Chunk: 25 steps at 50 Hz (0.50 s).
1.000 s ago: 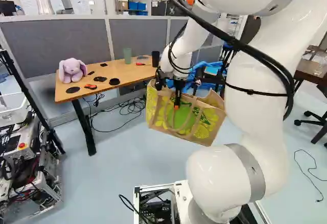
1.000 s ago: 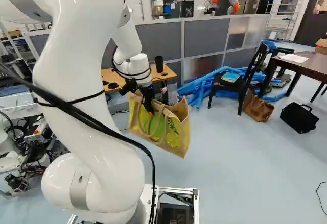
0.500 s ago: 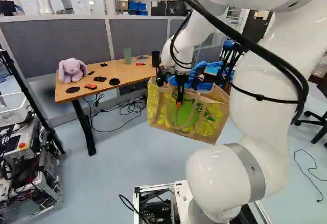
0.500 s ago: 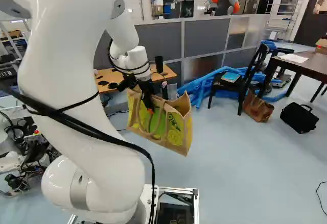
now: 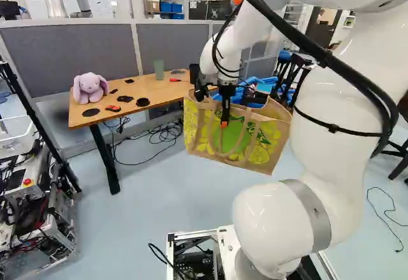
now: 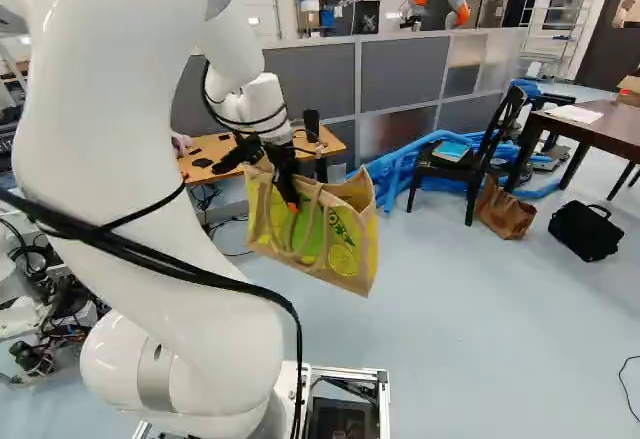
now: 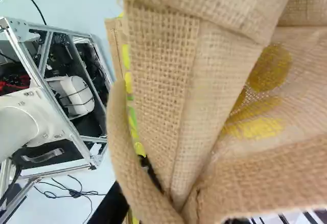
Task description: Pick up the bag on the ground and place it on the table
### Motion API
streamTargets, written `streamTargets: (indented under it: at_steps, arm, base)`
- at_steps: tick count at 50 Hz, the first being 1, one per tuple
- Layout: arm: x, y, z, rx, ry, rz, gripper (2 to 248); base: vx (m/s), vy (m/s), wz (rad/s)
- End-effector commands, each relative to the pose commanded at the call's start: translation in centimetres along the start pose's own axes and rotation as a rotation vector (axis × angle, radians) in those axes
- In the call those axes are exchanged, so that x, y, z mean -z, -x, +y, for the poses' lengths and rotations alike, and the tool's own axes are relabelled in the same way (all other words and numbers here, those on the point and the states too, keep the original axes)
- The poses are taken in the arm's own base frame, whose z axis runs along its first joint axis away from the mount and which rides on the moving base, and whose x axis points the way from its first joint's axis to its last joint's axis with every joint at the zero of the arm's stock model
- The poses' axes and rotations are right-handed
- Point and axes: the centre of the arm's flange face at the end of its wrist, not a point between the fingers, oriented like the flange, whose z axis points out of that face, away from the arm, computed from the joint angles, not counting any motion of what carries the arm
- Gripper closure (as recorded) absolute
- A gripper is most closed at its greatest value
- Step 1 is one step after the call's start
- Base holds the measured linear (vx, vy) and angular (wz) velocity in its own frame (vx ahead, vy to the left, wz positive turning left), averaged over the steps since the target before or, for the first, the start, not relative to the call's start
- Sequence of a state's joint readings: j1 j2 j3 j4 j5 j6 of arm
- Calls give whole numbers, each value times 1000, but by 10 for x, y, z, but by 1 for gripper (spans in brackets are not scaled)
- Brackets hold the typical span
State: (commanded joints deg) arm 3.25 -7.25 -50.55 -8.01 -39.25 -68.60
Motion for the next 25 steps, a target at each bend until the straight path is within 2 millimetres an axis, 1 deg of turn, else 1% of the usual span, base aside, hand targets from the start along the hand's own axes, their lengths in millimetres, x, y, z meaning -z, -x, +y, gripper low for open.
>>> streamTargets:
  at_steps: [25]
  arm:
    - [38,-4,5,20,6,-18,217]
  base:
    - [0,0,0]
